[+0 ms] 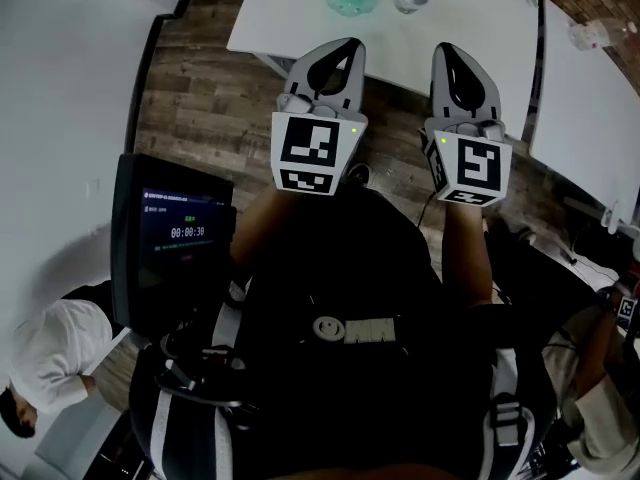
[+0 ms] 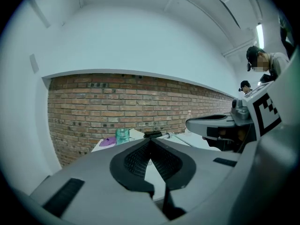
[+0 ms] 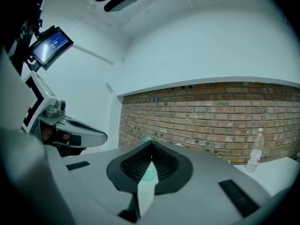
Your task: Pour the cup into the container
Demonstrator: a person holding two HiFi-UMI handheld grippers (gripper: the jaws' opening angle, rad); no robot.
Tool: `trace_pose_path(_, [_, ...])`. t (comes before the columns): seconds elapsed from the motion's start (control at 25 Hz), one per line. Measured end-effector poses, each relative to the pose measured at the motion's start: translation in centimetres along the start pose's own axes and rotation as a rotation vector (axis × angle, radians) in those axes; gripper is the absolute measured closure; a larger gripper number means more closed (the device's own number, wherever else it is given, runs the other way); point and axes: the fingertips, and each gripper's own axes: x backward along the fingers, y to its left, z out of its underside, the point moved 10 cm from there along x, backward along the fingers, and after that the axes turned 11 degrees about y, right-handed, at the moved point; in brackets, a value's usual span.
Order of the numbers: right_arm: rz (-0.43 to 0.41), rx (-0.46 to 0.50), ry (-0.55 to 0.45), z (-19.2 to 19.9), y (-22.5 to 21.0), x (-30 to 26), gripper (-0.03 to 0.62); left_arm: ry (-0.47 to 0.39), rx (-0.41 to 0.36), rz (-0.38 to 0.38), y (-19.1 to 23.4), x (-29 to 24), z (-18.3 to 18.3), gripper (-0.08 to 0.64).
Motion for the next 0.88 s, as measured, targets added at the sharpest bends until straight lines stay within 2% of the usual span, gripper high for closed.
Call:
trace_pose_path(0.2, [-0.027, 0.037, 0.013, 0.6, 1.9, 1.2, 0.586, 0.027, 0.027, -0.052, 0.5, 2.9, 1.7, 0.563])
trace_pose_path(0.36, [-0.029, 0.025, 0.030, 0.8, 3.0, 2.0, 0.586, 0.044, 0.031, -0.052, 0.8, 4.1, 2.4, 0.563])
trace_pose_path(0.6, [-0.017, -0.006, 0.055, 1.3, 5.5, 3.6, 0.586, 0.062, 0.029, -0.014, 0.9, 5.7, 3.8, 0.563])
trace_pose_path(0.88, [0.023, -0.032, 0.092, 2.7, 14.1, 9.1, 0.586, 0.054, 0.032, 0.053, 1.8, 13.1, 7.6, 0.563])
